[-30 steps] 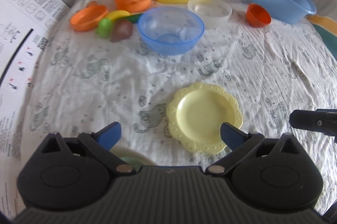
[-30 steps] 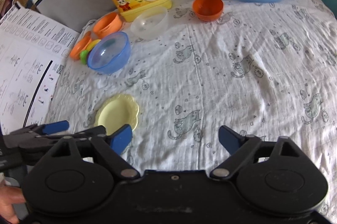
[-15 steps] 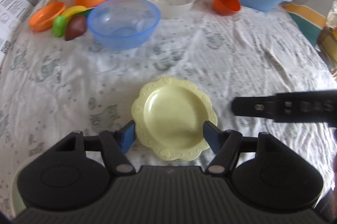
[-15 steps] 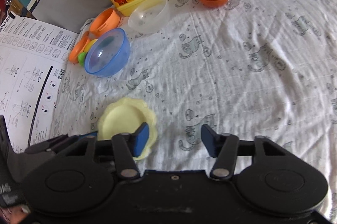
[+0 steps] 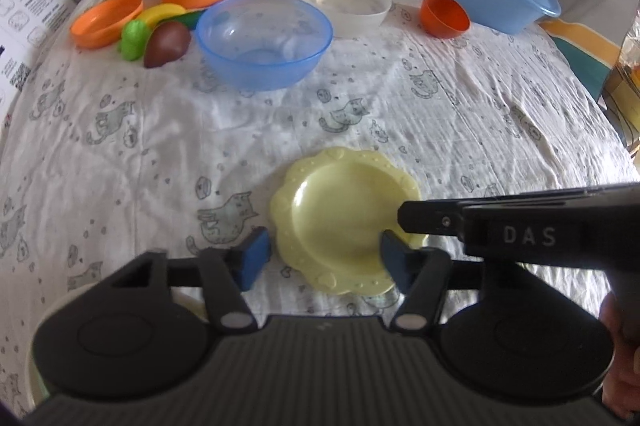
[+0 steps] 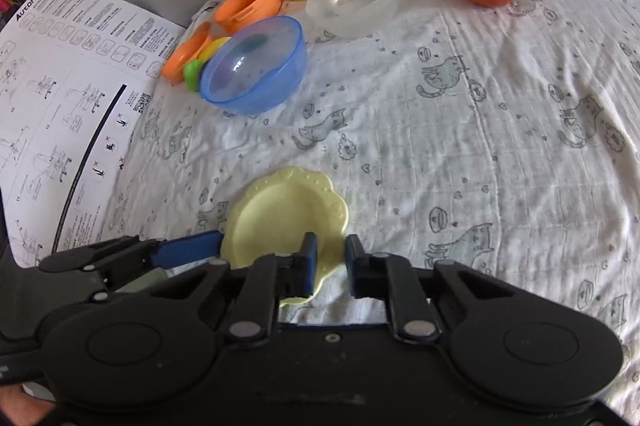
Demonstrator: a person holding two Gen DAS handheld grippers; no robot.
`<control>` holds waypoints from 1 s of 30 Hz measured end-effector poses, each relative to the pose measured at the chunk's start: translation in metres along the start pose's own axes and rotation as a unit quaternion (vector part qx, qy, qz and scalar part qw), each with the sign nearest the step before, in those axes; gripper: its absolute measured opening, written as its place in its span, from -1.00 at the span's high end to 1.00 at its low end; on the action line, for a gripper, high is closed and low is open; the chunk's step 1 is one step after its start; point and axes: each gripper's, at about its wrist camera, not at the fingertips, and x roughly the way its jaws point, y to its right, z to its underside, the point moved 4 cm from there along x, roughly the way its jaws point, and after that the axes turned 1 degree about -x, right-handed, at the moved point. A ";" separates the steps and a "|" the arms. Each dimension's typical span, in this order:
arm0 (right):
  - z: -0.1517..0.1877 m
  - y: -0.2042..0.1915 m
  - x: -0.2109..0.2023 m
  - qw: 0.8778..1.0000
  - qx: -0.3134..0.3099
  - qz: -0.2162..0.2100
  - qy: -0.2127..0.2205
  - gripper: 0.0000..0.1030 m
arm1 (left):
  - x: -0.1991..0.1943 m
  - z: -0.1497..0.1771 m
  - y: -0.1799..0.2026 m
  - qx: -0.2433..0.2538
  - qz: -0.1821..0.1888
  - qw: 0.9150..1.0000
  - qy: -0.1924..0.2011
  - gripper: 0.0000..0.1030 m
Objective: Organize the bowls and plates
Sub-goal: 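Close the left gripper on the yellow plate rim while the right gripper grips it, then carry the yellow plate over the green plate and lower it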
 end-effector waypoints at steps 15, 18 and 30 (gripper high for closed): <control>-0.009 0.002 0.008 1.000 0.004 -0.001 0.015 0.67 | 0.003 -0.003 -0.002 -0.008 0.000 1.000 0.009 -0.02; -0.009 0.000 0.009 1.000 -0.002 0.007 0.013 0.65 | 0.004 -0.003 0.001 -0.001 -0.018 1.000 0.010 0.04; -0.001 0.006 -0.013 0.999 0.016 0.027 0.007 0.63 | -0.003 -0.003 0.006 -0.023 -0.014 1.000 -0.004 0.35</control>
